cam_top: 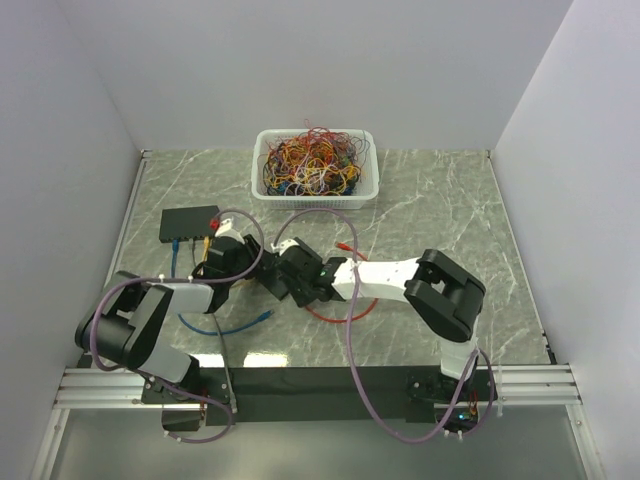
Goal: Insert the plug into the switch port
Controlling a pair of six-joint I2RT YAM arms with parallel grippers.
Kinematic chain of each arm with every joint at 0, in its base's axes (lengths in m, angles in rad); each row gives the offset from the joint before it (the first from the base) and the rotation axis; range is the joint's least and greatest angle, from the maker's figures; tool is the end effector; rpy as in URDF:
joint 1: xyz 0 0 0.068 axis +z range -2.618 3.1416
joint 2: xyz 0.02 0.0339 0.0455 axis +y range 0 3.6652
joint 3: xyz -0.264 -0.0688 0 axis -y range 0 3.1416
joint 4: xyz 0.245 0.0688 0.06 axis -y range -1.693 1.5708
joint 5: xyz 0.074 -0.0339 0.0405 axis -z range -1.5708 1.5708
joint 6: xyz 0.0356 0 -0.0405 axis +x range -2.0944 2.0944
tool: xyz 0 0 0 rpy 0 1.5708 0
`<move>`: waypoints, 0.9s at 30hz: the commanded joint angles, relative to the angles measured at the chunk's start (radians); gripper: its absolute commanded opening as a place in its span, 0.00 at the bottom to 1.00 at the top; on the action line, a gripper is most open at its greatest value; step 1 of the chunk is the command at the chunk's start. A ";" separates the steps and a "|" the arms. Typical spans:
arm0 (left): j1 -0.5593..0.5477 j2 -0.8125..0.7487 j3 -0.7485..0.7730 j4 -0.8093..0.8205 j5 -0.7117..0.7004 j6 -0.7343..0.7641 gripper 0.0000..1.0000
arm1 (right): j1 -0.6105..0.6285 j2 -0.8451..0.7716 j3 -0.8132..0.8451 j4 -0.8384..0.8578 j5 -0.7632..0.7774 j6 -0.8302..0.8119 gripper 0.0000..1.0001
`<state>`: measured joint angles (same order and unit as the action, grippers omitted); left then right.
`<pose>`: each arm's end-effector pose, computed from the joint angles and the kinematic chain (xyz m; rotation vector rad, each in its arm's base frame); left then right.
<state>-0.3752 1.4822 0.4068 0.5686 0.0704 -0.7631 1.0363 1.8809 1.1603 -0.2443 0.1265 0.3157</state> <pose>0.2425 -0.0982 0.1363 -0.3738 2.1360 -0.7520 0.2008 0.3303 0.1585 -0.8575 2.4201 0.3752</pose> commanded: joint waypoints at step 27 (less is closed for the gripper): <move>-0.206 0.004 -0.131 0.166 0.166 0.045 0.45 | 0.015 -0.195 -0.206 0.129 0.064 0.023 0.00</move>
<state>-0.5335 1.4574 0.3088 0.7090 0.0757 -0.7158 1.0477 1.7111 0.9501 -0.2268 0.1425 0.3206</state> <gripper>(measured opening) 0.453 0.204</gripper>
